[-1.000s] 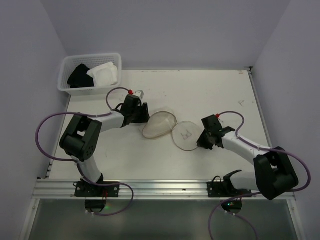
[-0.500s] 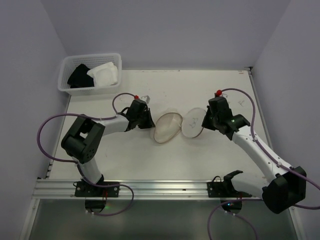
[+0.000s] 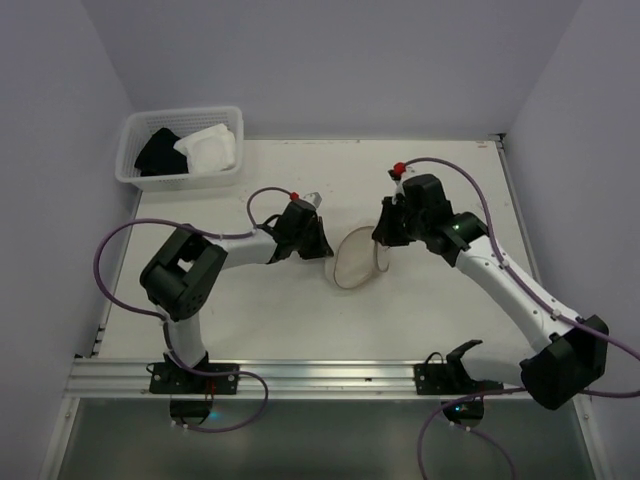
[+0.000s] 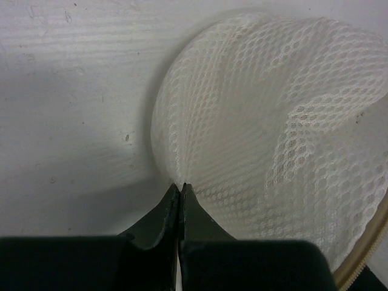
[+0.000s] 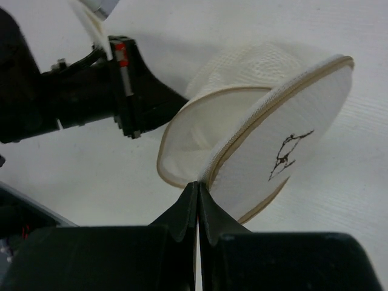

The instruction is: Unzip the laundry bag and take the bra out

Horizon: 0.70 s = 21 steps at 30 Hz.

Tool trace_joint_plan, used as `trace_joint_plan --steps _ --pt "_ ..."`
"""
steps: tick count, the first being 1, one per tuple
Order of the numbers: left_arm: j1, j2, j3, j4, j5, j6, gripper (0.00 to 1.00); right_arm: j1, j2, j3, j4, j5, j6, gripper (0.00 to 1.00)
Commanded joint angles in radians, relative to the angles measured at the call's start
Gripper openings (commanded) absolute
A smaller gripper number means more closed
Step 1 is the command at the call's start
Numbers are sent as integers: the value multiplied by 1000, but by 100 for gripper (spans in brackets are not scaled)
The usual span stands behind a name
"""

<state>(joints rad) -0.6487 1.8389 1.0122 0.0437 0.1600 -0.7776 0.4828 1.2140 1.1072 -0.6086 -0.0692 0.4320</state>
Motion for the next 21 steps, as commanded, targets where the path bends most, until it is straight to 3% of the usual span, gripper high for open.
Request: trace_joint_plan --steps 1,9,21 --pt "-3 23 31 48 19 -31 0 60 50 39 62 -133 -59 0" --pt "-11 34 5 107 26 -54 0 128 231 28 174 -276 -53 0" --pt "-9 5 -67 147 6 -58 0 132 418 -53 372 -411 -67 0"
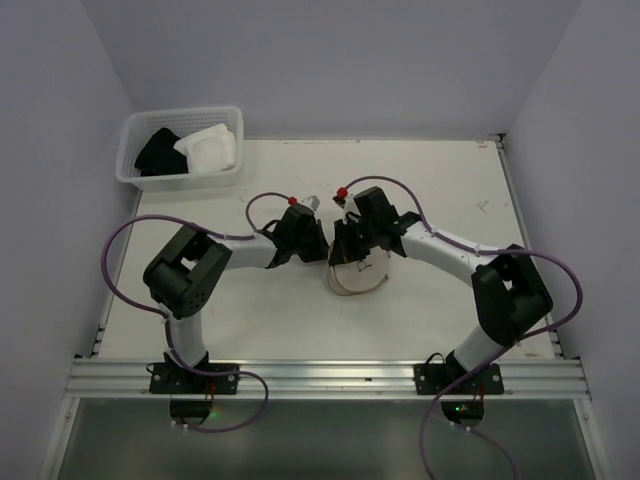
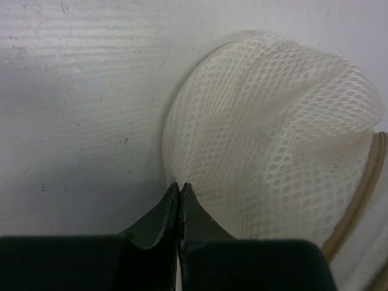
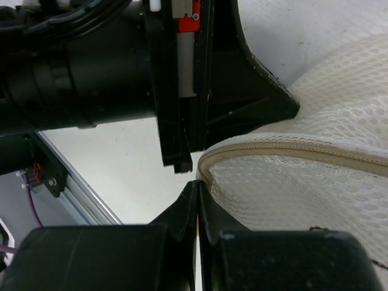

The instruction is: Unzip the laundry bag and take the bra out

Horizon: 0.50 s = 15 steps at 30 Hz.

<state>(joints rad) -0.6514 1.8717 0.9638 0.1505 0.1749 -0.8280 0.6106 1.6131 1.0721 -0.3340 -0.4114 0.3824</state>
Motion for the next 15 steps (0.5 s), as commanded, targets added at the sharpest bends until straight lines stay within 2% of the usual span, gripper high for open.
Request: trace_joint_plan --steps 1,4,9,12,13,15 --pt "-7 -32 -22 35 -18 -5 0 5 37 -21 119 -72 -17 0" --pt "-2 -51 -39 18 -57 4 2 5 79 -24 150 -79 -22 0" --pt "22 -78 -75 -26 -124 3 15 5 122 -41 185 -99 -23 0" --pt "39 -103 -99 -54 -167 -5 29 3 136 -55 202 -102 -22 0" --pt "44 -111 -108 -66 -169 -8 38 2 137 -58 211 -102 -20 0" --pt "56 -134 -120 -89 -218 -7 46 2 149 -61 216 -104 -19 0"
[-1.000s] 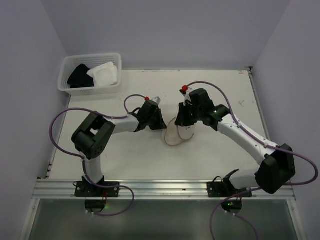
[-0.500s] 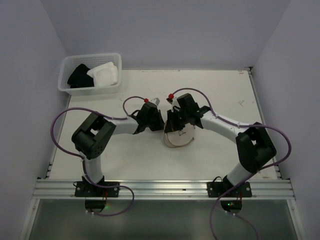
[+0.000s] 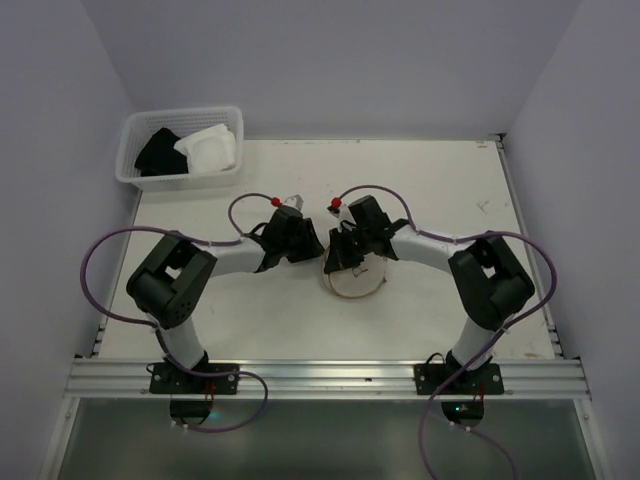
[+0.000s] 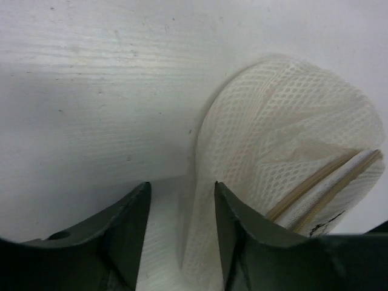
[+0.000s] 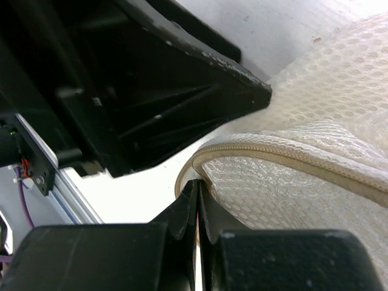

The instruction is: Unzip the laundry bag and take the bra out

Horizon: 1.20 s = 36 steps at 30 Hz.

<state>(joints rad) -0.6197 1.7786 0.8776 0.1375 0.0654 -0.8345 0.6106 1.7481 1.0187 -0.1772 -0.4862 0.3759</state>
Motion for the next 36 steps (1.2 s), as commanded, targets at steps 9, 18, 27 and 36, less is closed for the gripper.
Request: trace_joint_plan --steps 9,18,27,36 --pt "107 -172 -60 -262 -266 61 86 2 62 12 65 -51 -11 6" --pt "169 -418 -66 -354 -381 184 93 3 -8 49 1 -28 -12 38" --pt "170 -613 -28 -450 -444 256 100 2 -228 182 -244 67 -17 86" --pt "170 -814 24 -553 -490 304 100 -136 -478 221 -357 328 35 97"
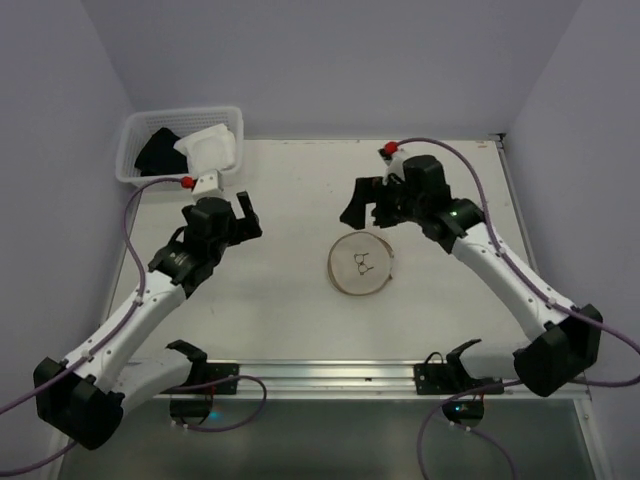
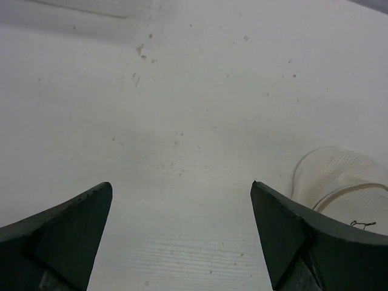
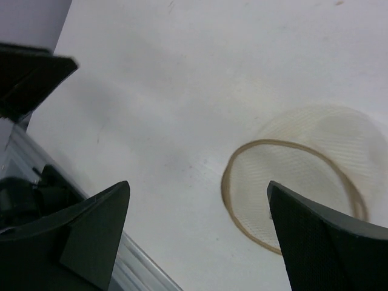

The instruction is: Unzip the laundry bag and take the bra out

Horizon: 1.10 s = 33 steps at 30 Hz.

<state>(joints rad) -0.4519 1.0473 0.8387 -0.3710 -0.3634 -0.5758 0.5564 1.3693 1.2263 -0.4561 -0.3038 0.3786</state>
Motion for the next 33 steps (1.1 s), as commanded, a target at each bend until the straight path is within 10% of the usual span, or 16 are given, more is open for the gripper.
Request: trace_joint_plan --steps 1,13,33 --pt "2 -107 71 -63 -68 50 100 -140 -178 0 -79 173 37 97" --pt "2 -473 174 -274 -160 178 100 -237 -777 -129 -99 767 -133 99" --pt "2 -846 10 -315 -295 205 100 -239 -1320 -452 14 715 -202 99"
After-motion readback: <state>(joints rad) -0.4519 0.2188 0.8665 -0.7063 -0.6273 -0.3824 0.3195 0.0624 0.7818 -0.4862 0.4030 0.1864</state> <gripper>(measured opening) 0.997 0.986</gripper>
